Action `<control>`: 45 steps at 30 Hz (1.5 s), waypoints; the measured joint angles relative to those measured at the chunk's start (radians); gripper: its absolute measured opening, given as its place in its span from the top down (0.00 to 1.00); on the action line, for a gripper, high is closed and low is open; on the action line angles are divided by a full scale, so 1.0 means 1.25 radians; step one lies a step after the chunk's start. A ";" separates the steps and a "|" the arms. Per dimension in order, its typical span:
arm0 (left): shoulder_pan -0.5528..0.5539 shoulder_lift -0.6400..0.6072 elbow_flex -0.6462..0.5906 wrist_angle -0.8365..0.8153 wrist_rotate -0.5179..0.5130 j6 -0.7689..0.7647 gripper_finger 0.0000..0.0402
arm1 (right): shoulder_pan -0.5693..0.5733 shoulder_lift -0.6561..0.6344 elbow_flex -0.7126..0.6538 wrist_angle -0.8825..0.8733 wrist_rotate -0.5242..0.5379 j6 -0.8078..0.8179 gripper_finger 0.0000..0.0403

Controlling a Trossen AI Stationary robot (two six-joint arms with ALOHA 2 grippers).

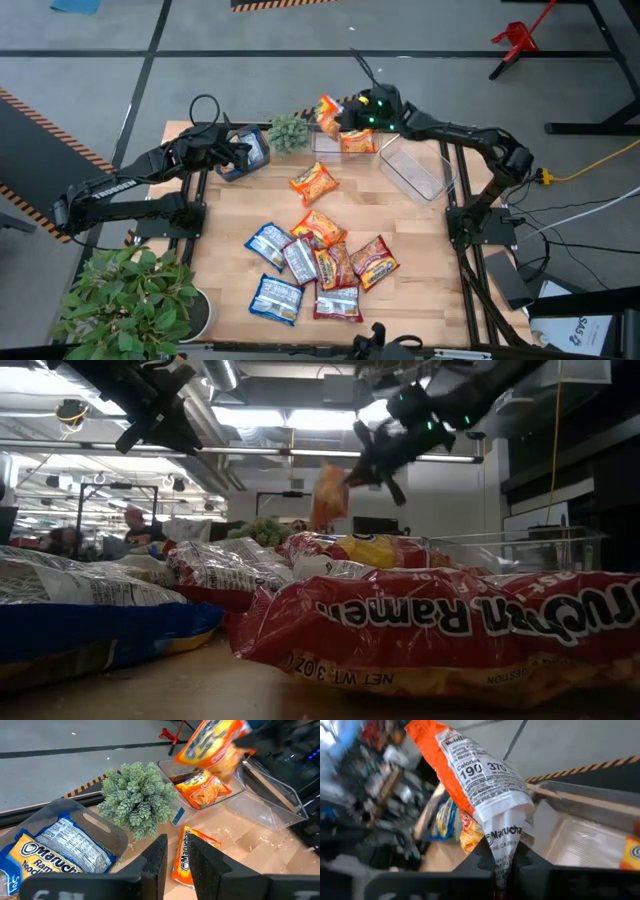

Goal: Sort Maruchan noodles
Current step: Put the orange noodle pack into the left transparent bin

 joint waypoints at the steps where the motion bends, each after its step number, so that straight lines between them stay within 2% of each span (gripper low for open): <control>1: 0.000 0.000 0.000 0.000 0.000 0.000 0.83 | 0.000 0.005 -0.033 0.051 0.010 0.033 1.00; 7: 0.000 0.000 0.000 0.000 -0.001 0.000 0.83 | 0.001 0.036 -0.166 0.216 0.065 0.169 1.00; 18: 0.000 0.000 0.000 0.000 -0.021 0.001 0.83 | 0.035 0.096 -0.157 0.221 0.123 0.183 0.98; 22: 0.000 0.000 0.000 0.000 -0.022 0.001 0.83 | 0.032 0.110 -0.134 0.202 0.080 0.183 0.89; 27: 0.000 0.000 0.000 -0.001 -0.022 0.002 0.83 | 0.029 0.115 -0.106 0.169 0.049 0.148 0.70; 30: 0.000 0.000 0.000 -0.002 -0.022 0.002 0.83 | 0.008 0.115 -0.085 0.163 0.001 0.120 0.59; 33: 0.000 0.000 0.000 -0.003 -0.022 0.002 0.83 | -0.024 0.115 -0.056 0.143 -0.011 0.114 0.54; 35: 0.000 0.000 0.000 -0.003 -0.022 0.002 0.83 | -0.041 0.115 -0.032 0.116 -0.033 0.078 0.54; 38: 0.000 0.000 0.000 -0.003 -0.017 0.002 0.83 | -0.046 0.115 0.013 0.078 -0.139 -0.023 0.56; 41: 0.000 0.000 0.000 -0.003 -0.016 0.002 0.83 | -0.026 0.113 0.074 -0.054 -0.208 -0.161 0.58; 43: 0.000 0.000 0.000 -0.003 -0.017 0.002 0.83 | 0.001 0.113 0.115 -0.192 -0.167 -0.294 0.60; 45: 0.000 0.000 0.000 -0.003 -0.017 0.002 0.83 | 0.035 0.113 0.149 -0.294 -0.073 -0.424 0.61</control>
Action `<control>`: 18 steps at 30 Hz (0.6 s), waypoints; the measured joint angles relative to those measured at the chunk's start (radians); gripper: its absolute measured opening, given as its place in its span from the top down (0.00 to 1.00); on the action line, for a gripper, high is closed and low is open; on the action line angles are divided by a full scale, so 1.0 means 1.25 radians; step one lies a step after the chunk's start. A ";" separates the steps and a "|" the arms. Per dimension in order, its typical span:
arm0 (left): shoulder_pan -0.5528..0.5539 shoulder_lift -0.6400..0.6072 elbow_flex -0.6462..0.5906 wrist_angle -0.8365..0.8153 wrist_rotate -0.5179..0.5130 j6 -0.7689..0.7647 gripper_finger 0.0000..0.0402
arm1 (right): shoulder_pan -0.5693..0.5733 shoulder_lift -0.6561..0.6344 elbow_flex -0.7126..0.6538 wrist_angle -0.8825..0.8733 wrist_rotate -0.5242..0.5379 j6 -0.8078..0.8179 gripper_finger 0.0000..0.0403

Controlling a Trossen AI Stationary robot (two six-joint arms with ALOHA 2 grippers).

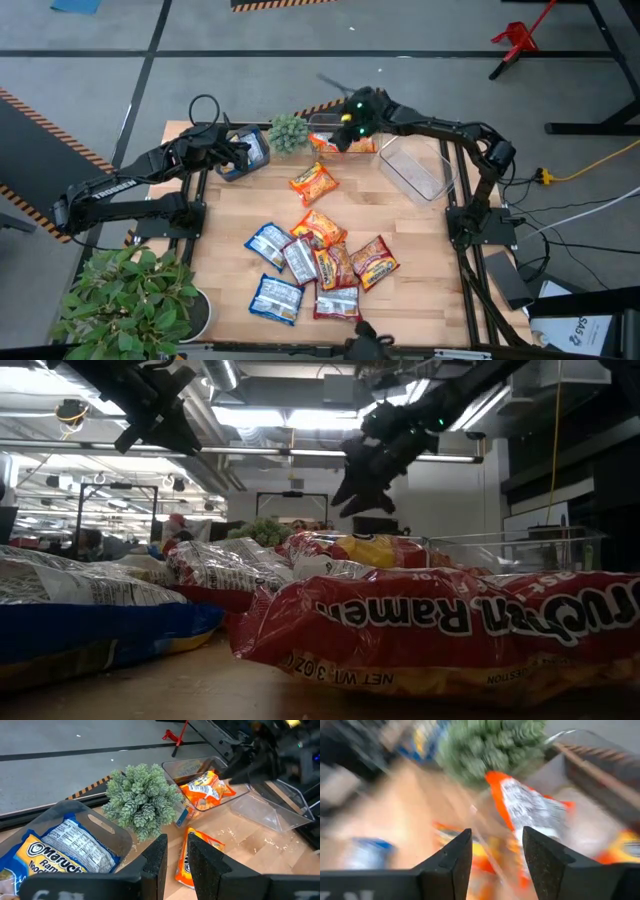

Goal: Sort Maruchan noodles
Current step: Put the orange noodle pack into the left transparent bin

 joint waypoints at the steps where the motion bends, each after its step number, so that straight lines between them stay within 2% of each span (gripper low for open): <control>1: 0.000 0.000 0.000 0.000 0.000 0.000 0.83 | 0.019 0.000 0.011 -0.030 0.052 -0.054 0.61; 4: 0.000 0.000 0.000 0.000 0.000 0.000 0.83 | 0.071 0.000 0.022 -0.052 0.202 -0.164 0.61; 8: 0.000 0.000 0.000 0.000 -0.004 0.000 0.83 | 0.110 0.005 0.024 -0.032 0.334 -0.228 0.57; 10: 0.000 0.000 0.000 0.000 -0.004 0.000 0.83 | 0.109 0.013 0.024 -0.034 0.342 -0.233 0.53; 14: 0.000 0.000 0.000 0.000 -0.005 0.000 0.83 | 0.106 0.039 0.023 -0.033 0.306 -0.233 0.44; 18: 0.000 0.000 0.000 0.000 -0.005 0.000 0.83 | 0.108 0.060 0.023 -0.033 0.304 -0.233 0.40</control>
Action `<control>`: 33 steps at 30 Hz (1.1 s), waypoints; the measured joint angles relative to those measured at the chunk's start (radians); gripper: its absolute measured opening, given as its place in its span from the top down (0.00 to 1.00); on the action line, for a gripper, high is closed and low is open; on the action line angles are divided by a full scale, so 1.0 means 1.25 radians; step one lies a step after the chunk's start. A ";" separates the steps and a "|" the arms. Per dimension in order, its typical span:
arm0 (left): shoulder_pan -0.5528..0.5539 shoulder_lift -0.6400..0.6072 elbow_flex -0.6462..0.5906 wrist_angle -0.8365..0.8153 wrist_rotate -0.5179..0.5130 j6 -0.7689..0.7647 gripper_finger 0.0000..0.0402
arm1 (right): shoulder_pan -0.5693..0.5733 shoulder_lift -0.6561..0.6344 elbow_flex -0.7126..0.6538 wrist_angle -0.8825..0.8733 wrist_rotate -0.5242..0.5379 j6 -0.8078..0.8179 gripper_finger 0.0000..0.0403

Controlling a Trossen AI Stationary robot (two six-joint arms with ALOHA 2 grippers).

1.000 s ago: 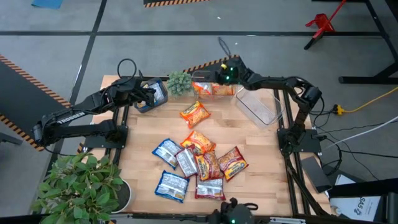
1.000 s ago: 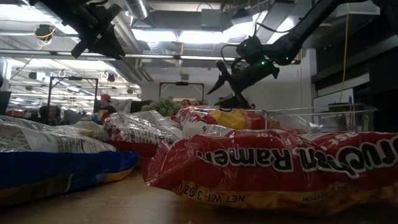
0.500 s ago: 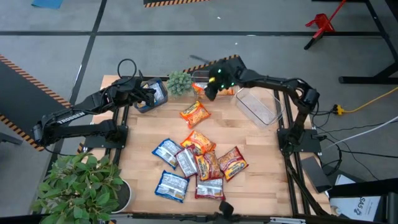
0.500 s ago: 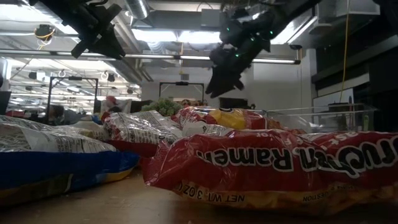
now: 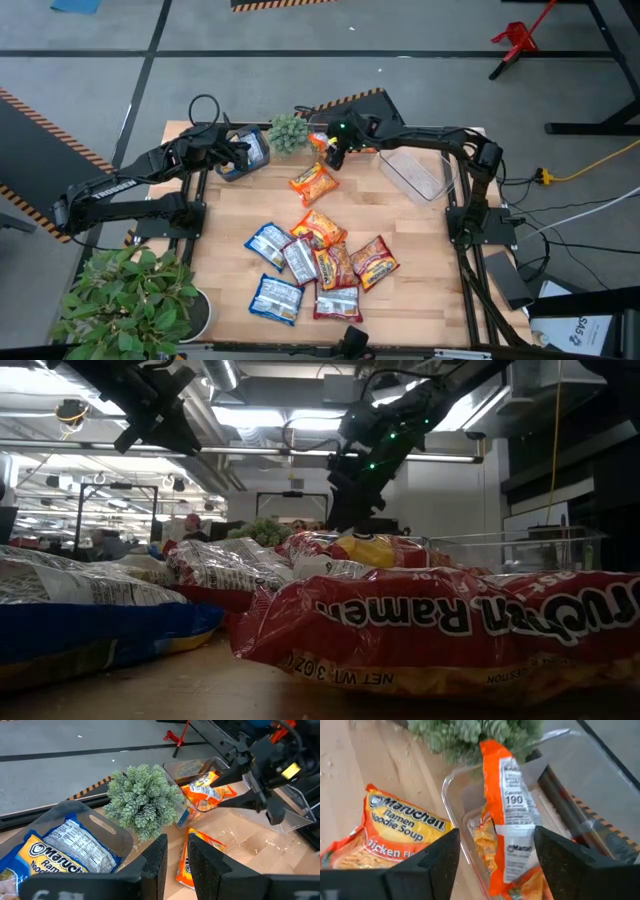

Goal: Sort Maruchan noodles
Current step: Put the orange noodle pack into the left transparent bin

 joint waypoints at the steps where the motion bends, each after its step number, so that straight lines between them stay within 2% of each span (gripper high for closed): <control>1: 0.000 0.000 0.000 0.000 0.000 0.000 0.83 | 0.000 0.004 0.000 -0.001 0.004 0.000 0.40; 3: 0.000 0.000 0.000 0.000 0.000 0.000 0.83 | 0.000 0.008 0.000 -0.002 0.009 0.002 0.43; 5: 0.000 0.000 0.000 0.000 0.000 0.000 0.83 | 0.000 0.008 0.000 -0.006 0.014 0.005 0.51; 11: 0.000 0.000 0.000 0.000 0.000 0.000 0.83 | -0.001 0.007 0.000 -0.015 0.026 0.006 0.89; 13: 0.000 0.000 0.000 0.000 0.000 0.000 0.83 | -0.002 0.007 0.000 -0.014 0.027 0.007 0.97; 18: 0.000 0.000 0.000 0.000 0.000 0.000 0.83 | -0.001 0.007 0.033 -0.065 0.003 0.037 0.99; 28: 0.000 0.000 0.000 -0.002 0.001 0.000 0.83 | -0.008 0.005 0.262 -0.239 -0.088 -0.015 0.99; 30: 0.000 0.000 0.000 -0.006 0.001 -0.001 0.83 | -0.007 0.004 0.280 -0.274 -0.079 -0.049 0.96; 33: 0.000 0.000 0.000 -0.007 0.001 0.000 0.83 | -0.006 0.005 0.269 -0.277 -0.075 -0.081 0.86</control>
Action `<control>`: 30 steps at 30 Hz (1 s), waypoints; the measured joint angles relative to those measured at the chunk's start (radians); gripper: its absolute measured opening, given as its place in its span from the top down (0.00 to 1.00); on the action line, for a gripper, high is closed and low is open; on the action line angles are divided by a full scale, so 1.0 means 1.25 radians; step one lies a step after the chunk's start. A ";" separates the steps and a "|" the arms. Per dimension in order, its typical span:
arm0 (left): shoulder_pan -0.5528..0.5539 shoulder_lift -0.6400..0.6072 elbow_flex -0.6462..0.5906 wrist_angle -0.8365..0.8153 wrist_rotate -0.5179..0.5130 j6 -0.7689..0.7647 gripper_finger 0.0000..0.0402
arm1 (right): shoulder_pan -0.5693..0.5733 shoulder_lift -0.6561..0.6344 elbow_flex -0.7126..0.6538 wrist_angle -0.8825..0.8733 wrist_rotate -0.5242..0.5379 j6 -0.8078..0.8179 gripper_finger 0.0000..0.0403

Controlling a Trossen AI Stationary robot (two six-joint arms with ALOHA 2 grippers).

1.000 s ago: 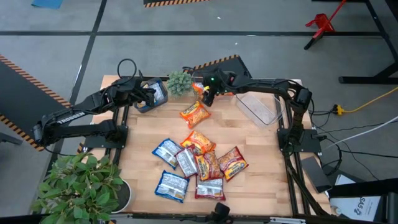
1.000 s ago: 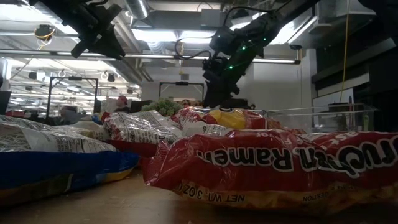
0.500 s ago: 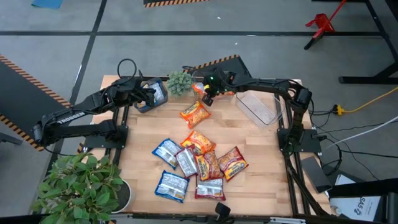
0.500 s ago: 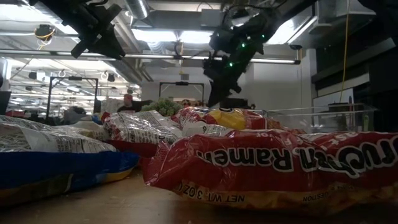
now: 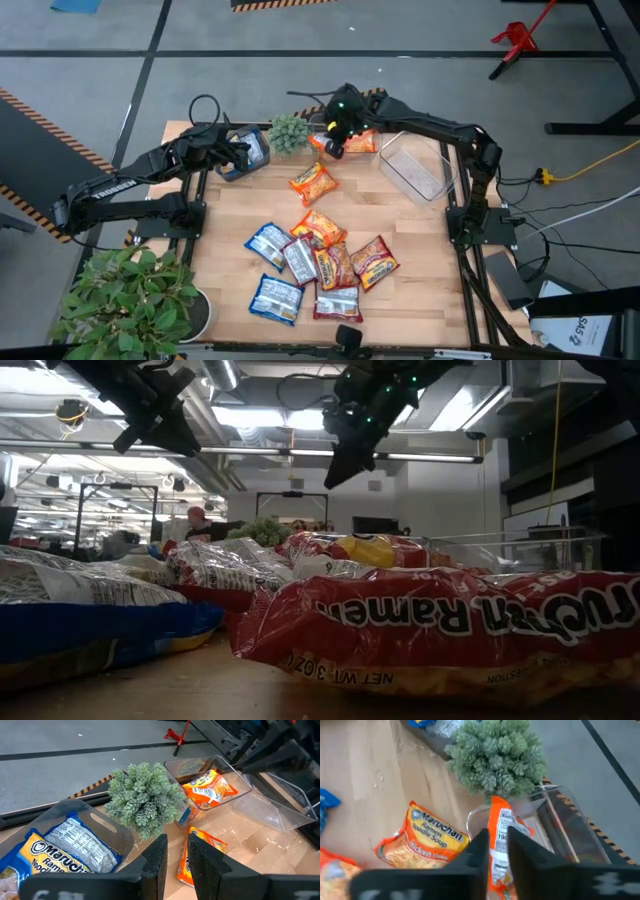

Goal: Sort Maruchan noodles
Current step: Put the orange noodle pack into the left transparent bin

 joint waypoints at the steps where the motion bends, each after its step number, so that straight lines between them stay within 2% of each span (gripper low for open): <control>1: 0.000 0.000 0.000 0.000 0.000 0.000 0.83 | 0.000 0.006 -0.005 0.004 0.001 -0.005 0.81; 6: 0.000 0.000 0.000 0.000 0.000 0.000 0.83 | 0.000 0.078 -0.011 0.029 0.008 0.002 0.54; 9: 0.000 0.000 0.000 -0.001 0.000 0.000 0.83 | 0.000 0.119 -0.011 0.054 0.030 0.007 0.41; 11: 0.000 0.000 0.000 -0.007 0.000 0.000 0.83 | 0.001 0.143 -0.011 0.052 0.067 0.024 0.36; 14: 0.000 0.000 0.000 -0.019 0.000 -0.004 0.83 | -0.001 0.161 -0.009 0.053 0.107 0.025 0.35; 17: 0.000 0.000 0.000 -0.022 0.000 -0.004 0.83 | -0.007 0.174 -0.012 0.056 0.109 0.020 0.41; 19: 0.000 0.000 0.000 -0.023 0.000 -0.004 0.83 | -0.006 0.174 -0.012 0.056 0.111 0.020 0.50; 25: 0.000 0.000 0.000 -0.023 -0.002 -0.005 0.83 | -0.005 0.174 -0.010 0.035 0.079 0.023 0.93; 26: 0.000 0.000 0.000 -0.023 -0.002 -0.005 0.83 | -0.005 0.174 -0.006 0.026 0.070 0.024 0.96; 30: 0.000 0.000 0.000 -0.023 -0.007 -0.005 0.83 | -0.005 0.174 0.048 -0.042 0.057 0.039 0.98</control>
